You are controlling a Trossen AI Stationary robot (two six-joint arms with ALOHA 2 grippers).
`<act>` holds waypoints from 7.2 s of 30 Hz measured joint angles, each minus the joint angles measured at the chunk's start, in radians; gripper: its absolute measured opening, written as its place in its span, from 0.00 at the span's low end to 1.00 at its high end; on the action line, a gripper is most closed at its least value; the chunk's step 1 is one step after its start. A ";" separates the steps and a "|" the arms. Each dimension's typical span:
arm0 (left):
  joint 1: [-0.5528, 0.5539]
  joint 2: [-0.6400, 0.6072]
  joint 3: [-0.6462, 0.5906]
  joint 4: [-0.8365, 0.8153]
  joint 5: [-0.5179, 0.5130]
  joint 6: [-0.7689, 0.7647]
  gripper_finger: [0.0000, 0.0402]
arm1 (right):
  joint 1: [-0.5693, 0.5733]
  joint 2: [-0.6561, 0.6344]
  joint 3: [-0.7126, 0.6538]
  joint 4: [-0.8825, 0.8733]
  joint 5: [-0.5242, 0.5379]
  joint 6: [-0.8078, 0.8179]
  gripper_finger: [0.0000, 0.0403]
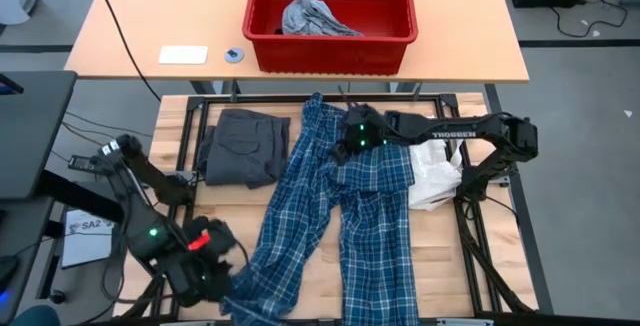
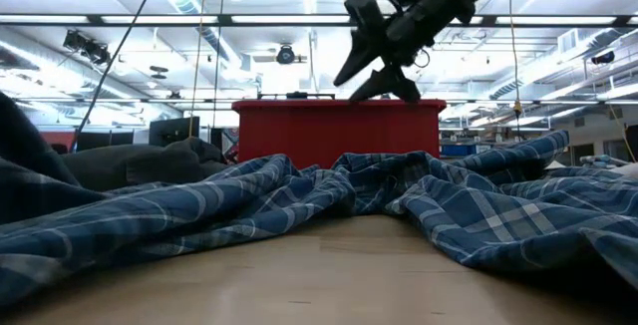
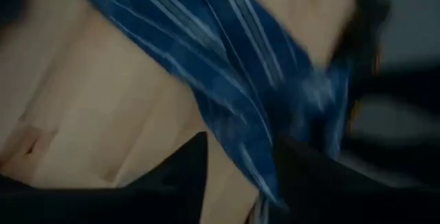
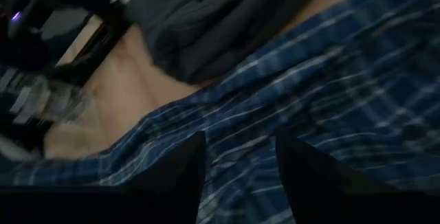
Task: Fold Laundry from Bin
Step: Fold the plaid pants
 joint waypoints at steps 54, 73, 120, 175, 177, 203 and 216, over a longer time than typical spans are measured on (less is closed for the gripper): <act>0.398 -0.144 -0.798 0.657 0.012 -0.362 0.00 | -0.152 0.309 0.255 -0.156 -0.079 -0.128 0.31; 0.364 -0.153 -0.772 0.705 -0.033 -0.322 0.00 | -0.315 0.765 0.798 -0.297 -0.016 0.145 0.55; 0.466 -0.153 -0.589 0.603 -0.131 -0.079 0.00 | -0.421 0.885 1.048 -0.443 -0.239 -0.013 0.52; 0.398 -0.049 -0.060 0.504 -0.303 0.235 0.00 | -0.486 0.554 1.044 -0.751 -0.502 -0.378 0.01; 0.448 0.005 -0.060 0.603 -0.270 0.274 0.00 | -0.508 0.541 1.044 -0.856 -0.437 -0.479 0.01; 0.696 0.561 -0.061 1.561 -0.021 0.243 0.03 | -0.678 0.552 0.591 -0.777 -0.112 -0.876 0.01; 0.724 0.529 -0.061 1.604 0.057 0.330 0.46 | -0.674 0.369 0.601 -0.771 0.099 -0.802 0.42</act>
